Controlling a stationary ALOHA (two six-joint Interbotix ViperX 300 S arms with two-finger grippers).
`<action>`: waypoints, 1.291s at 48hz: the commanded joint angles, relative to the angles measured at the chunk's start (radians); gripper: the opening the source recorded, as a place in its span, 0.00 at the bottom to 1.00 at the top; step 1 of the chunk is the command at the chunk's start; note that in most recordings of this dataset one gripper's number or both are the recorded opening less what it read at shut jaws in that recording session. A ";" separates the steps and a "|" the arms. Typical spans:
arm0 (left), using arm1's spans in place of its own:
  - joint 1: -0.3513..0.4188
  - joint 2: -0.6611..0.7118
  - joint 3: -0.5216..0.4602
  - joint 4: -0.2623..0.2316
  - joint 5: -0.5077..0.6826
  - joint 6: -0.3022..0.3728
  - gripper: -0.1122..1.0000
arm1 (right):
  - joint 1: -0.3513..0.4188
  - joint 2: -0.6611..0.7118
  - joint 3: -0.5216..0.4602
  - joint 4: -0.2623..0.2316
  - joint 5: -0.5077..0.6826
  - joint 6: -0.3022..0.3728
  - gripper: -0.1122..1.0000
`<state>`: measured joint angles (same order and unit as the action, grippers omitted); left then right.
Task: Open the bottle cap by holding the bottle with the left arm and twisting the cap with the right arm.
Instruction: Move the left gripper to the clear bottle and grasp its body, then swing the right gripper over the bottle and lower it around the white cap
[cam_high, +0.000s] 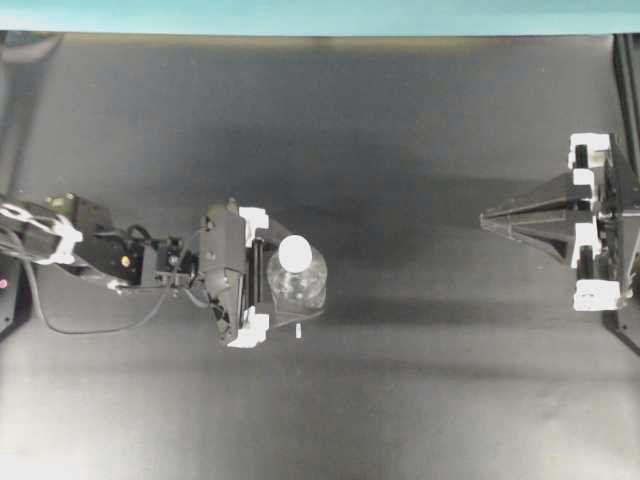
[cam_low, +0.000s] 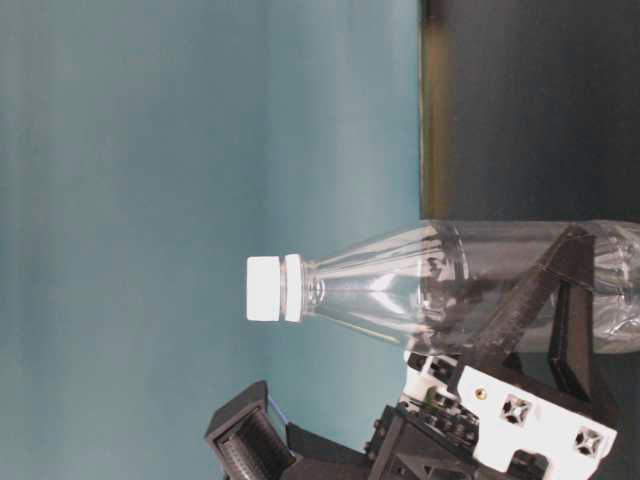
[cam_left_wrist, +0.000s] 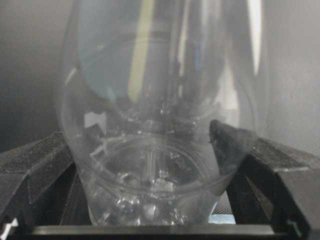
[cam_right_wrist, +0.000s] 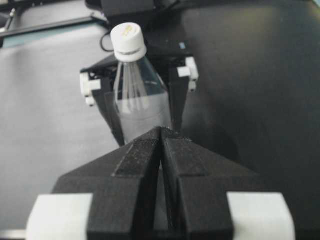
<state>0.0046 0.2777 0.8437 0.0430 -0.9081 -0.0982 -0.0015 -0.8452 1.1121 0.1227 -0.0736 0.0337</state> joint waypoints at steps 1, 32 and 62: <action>0.000 0.002 -0.006 0.003 -0.003 -0.006 0.96 | -0.011 0.006 -0.021 0.005 -0.011 0.009 0.09; -0.012 -0.005 -0.002 0.003 0.078 0.012 0.81 | 0.005 0.212 -0.367 0.083 0.476 0.008 0.31; -0.018 -0.012 -0.002 0.003 0.121 0.012 0.81 | -0.006 0.804 -1.172 0.087 1.121 -0.005 0.84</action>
<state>-0.0092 0.2730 0.8468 0.0430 -0.7885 -0.0874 0.0015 -0.0844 0.0291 0.2132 1.0002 0.0353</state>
